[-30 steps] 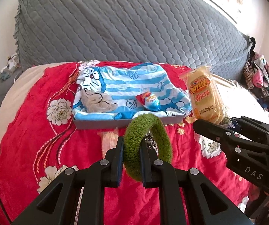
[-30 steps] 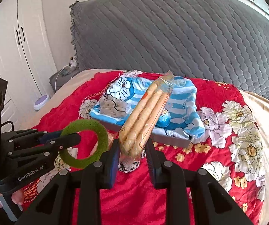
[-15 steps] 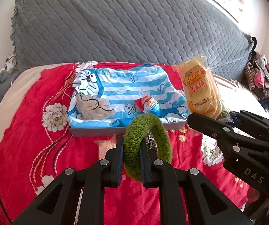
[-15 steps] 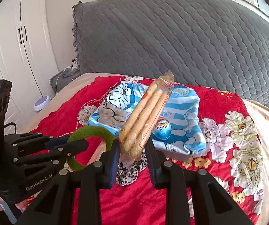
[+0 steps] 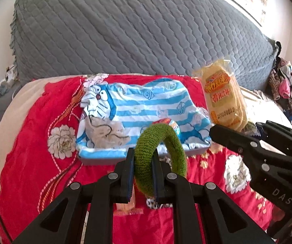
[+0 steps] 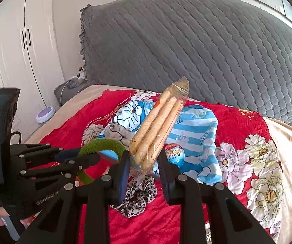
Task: Organize objects
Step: 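Lift the ring in left tool while right tool carries the bread-stick packet over the tray, then lower the ring onto the shirt while right tool lowers the packet beside the egg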
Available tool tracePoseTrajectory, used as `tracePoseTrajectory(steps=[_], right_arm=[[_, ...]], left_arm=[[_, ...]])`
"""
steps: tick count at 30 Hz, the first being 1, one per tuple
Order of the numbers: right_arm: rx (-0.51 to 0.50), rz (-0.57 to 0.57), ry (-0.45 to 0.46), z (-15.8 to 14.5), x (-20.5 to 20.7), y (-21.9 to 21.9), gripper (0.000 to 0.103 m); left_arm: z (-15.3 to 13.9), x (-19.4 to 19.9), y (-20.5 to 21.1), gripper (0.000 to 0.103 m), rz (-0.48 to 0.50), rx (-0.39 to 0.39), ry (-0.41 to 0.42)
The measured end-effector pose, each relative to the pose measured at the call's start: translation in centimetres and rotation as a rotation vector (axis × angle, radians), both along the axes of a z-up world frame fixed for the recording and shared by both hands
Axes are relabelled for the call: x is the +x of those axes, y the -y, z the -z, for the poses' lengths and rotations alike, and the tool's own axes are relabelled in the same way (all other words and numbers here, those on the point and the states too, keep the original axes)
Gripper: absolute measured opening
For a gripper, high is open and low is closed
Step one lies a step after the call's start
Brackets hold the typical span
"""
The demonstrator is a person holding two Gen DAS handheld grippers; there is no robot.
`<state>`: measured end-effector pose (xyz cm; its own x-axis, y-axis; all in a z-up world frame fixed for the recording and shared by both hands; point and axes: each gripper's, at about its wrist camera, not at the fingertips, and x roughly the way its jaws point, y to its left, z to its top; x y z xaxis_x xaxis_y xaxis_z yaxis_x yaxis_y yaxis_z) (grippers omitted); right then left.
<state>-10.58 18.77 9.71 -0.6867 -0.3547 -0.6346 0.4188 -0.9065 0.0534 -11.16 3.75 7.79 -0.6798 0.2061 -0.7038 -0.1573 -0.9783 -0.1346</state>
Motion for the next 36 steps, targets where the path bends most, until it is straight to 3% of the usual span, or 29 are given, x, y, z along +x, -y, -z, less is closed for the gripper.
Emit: tracePoseTrajectory(steps=[36], right_arm=[[0.032, 0.035, 0.015, 1.3, -7.9, -1.2, 0.028]], left_arm=[[-1.0, -8.0, -0.4, 0.015, -0.087, -0.034, -0.02]])
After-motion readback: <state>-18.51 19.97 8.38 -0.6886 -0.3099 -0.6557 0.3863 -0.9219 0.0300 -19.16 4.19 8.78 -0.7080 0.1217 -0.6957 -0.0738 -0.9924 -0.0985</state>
